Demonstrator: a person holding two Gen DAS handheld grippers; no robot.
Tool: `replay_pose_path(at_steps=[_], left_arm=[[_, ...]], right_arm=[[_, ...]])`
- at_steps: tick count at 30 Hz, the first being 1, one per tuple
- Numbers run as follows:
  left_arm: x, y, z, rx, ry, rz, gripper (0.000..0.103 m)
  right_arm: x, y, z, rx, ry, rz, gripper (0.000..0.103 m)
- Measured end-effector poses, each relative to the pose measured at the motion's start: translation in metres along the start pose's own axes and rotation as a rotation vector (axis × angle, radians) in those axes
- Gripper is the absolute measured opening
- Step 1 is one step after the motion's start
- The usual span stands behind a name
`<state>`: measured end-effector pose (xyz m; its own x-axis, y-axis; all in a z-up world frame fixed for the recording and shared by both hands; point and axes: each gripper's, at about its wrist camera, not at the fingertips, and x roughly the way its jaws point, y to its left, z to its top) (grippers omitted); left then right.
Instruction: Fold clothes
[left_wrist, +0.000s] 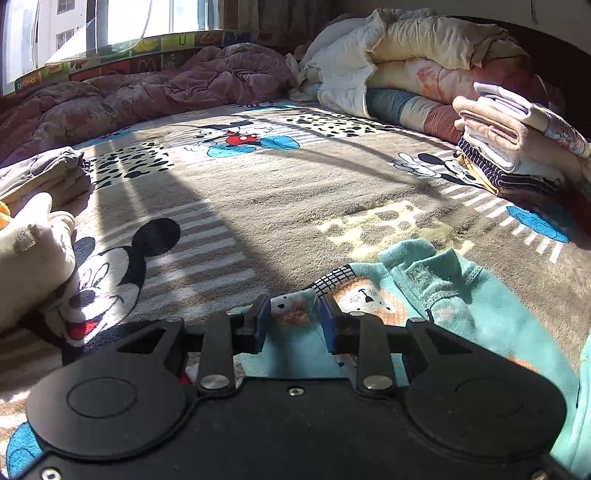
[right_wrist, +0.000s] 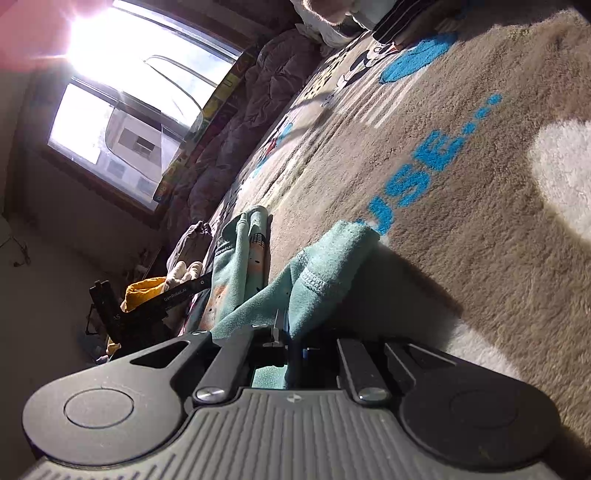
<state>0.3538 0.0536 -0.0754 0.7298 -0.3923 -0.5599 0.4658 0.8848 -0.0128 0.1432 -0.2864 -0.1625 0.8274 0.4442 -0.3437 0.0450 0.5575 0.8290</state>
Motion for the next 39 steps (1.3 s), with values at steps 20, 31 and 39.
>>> replay_pose_path(at_steps=[20, 31, 39], left_arm=[[-0.227, -0.111, -0.132, -0.085, -0.015, 0.084, 0.028], [-0.210, -0.171, -0.173, 0.156, 0.016, 0.111, 0.025], [-0.231, -0.144, -0.160, 0.096, -0.065, -0.095, 0.047]], right_arm=[[-0.018, 0.007, -0.010, -0.089, -0.078, 0.009, 0.011], [-0.021, 0.025, 0.006, -0.114, -0.098, 0.012, 0.008], [-0.027, 0.067, 0.023, -0.191, -0.108, 0.022, 0.008]])
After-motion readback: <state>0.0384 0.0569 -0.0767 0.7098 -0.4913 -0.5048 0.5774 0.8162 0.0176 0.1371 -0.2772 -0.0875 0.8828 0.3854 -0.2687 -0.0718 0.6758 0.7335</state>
